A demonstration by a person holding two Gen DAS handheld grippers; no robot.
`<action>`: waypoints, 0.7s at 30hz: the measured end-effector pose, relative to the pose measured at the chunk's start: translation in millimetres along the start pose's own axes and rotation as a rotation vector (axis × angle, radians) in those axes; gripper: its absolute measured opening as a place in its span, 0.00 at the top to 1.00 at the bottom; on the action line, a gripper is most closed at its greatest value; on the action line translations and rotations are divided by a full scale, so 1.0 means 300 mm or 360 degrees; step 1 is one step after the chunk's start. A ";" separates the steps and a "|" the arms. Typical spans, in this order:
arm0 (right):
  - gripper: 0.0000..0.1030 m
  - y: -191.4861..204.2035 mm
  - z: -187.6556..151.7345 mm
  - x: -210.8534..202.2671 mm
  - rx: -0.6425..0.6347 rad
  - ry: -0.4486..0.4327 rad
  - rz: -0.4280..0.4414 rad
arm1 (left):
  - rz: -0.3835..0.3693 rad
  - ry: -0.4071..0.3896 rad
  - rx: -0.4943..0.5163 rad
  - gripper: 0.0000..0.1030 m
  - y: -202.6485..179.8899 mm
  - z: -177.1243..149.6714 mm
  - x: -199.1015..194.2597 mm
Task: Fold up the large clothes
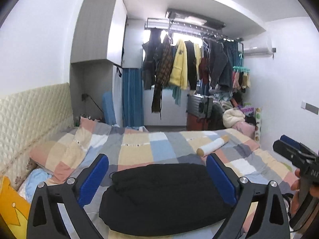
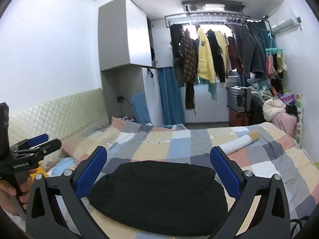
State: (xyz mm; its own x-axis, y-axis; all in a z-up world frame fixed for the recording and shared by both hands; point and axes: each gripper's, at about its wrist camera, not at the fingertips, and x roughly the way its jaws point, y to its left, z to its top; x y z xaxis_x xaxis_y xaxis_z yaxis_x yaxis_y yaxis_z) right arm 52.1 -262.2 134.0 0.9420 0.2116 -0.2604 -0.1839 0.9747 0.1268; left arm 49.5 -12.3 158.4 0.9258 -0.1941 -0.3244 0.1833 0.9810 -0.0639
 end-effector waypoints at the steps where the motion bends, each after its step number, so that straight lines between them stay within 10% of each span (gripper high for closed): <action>1: 0.00 0.011 0.000 -0.025 -0.0012 -0.0015 0.0008 | 0.0004 0.0005 -0.0002 0.03 -0.007 0.001 -0.014; 21: 0.00 0.099 -0.230 -0.179 -0.0057 0.0048 -0.0025 | -0.0089 0.0113 -0.0099 0.03 -0.069 -0.207 -0.164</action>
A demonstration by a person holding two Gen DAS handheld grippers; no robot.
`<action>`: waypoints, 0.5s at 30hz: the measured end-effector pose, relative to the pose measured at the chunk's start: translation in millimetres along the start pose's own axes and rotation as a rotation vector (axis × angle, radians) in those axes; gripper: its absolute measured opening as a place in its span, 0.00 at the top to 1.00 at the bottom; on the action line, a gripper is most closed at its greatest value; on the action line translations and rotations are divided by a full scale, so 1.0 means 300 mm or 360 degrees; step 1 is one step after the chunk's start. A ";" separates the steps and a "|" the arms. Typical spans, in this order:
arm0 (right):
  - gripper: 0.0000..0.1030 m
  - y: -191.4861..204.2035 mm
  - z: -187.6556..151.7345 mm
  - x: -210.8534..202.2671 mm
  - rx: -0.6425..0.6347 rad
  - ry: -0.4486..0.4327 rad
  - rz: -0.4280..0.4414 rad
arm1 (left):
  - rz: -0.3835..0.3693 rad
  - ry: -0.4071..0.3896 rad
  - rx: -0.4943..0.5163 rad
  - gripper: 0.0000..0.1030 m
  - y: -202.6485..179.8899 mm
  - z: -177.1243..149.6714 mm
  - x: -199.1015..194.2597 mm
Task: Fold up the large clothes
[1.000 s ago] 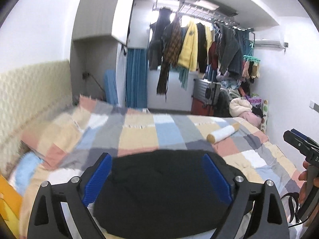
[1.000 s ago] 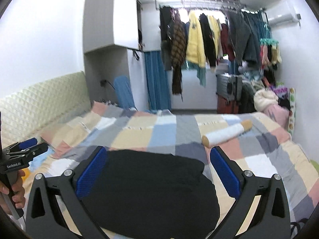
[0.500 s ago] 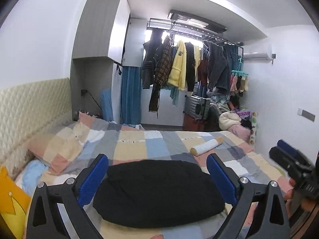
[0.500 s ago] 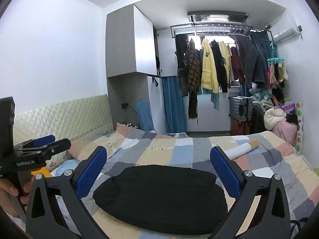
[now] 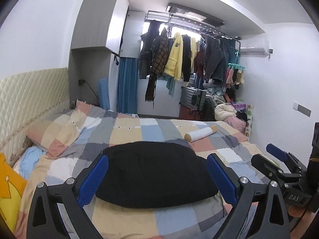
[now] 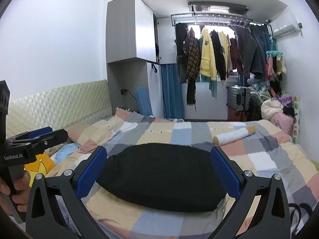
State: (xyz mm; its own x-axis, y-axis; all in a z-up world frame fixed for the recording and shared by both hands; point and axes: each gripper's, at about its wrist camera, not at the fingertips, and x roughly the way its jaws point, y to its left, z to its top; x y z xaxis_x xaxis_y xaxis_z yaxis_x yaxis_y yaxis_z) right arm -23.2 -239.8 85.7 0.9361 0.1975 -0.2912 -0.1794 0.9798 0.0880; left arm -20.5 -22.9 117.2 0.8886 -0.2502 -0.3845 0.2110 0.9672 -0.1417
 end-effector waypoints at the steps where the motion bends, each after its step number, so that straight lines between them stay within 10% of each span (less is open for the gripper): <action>1: 0.00 -0.004 -0.013 -0.001 0.0009 0.0009 -0.0006 | 0.0003 0.0008 -0.0013 0.03 0.002 -0.013 0.003; 15: 0.00 -0.074 -0.170 0.031 0.0107 0.0191 -0.0088 | 0.0019 0.0093 -0.0103 0.03 0.026 -0.173 0.079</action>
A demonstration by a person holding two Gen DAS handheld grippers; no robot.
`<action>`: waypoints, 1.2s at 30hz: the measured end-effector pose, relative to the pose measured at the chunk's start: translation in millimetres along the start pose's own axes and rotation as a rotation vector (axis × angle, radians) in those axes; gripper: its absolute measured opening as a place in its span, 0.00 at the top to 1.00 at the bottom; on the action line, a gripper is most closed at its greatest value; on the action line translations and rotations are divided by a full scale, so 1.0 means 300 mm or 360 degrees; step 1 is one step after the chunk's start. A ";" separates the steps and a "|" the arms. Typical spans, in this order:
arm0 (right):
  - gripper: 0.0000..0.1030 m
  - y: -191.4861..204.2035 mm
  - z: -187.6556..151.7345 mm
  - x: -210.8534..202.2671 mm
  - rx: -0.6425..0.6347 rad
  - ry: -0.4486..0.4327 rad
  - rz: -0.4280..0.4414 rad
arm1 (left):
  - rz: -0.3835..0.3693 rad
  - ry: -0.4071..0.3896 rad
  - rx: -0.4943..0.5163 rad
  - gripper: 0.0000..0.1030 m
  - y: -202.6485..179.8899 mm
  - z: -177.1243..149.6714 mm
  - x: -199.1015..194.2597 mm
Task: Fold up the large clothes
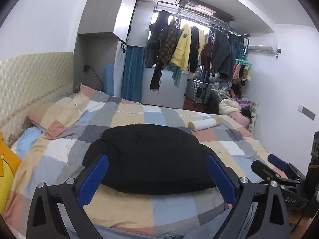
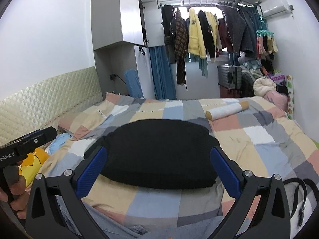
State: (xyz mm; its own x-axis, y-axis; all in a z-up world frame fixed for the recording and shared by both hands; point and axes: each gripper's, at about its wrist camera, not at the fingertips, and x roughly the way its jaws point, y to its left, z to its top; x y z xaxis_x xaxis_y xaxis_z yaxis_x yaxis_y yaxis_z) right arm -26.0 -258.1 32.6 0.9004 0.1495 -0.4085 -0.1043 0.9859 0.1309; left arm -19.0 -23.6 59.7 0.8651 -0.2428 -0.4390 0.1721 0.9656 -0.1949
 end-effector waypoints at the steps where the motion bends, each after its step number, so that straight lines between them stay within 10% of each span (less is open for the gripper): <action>1: 0.00 0.000 -0.006 0.005 -0.0003 0.0011 -0.0001 | -0.0005 0.0022 -0.0011 0.03 0.008 -0.005 0.013; 36: 0.00 0.016 -0.023 0.037 -0.0009 0.0060 -0.0092 | 0.0044 0.0123 0.0007 0.03 0.035 -0.032 0.070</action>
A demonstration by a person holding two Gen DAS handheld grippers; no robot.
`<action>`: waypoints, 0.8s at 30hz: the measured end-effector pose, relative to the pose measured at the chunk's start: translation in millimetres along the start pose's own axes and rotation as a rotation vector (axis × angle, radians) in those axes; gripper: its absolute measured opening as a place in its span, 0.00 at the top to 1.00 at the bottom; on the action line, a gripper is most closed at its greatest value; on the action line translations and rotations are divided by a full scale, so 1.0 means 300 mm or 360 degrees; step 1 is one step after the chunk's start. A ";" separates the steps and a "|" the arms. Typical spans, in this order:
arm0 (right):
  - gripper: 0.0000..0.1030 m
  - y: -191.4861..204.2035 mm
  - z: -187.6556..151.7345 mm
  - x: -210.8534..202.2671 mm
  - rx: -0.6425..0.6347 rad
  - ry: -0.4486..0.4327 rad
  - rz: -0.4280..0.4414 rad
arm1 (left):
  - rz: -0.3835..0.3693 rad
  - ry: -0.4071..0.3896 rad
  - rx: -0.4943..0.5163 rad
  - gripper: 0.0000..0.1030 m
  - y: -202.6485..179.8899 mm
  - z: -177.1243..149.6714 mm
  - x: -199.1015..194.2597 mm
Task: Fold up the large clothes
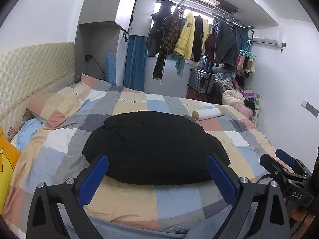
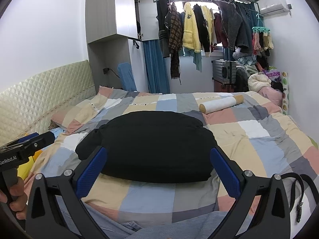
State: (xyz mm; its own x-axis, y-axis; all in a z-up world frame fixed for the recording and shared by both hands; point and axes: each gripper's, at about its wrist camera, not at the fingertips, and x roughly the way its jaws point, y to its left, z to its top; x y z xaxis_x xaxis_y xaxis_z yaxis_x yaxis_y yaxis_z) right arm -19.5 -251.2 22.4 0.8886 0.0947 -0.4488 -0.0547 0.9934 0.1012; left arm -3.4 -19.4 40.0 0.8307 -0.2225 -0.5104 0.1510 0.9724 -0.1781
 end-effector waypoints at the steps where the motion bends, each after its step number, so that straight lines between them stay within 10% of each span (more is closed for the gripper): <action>1: 0.00 0.002 0.001 -0.003 -0.0001 -0.0002 0.0000 | 0.0002 0.0001 0.0005 0.03 -0.003 0.000 0.003; 24: 0.00 -0.006 -0.005 -0.004 0.0006 0.0008 -0.0010 | -0.0018 0.0009 0.0000 0.03 -0.006 -0.006 0.012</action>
State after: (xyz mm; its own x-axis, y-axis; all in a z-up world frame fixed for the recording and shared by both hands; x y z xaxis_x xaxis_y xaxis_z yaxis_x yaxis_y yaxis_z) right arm -21.0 -253.1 21.4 0.8865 0.0887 -0.4541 -0.0475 0.9937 0.1014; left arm -1.7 -22.1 37.0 0.8258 -0.2338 -0.5132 0.1603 0.9698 -0.1838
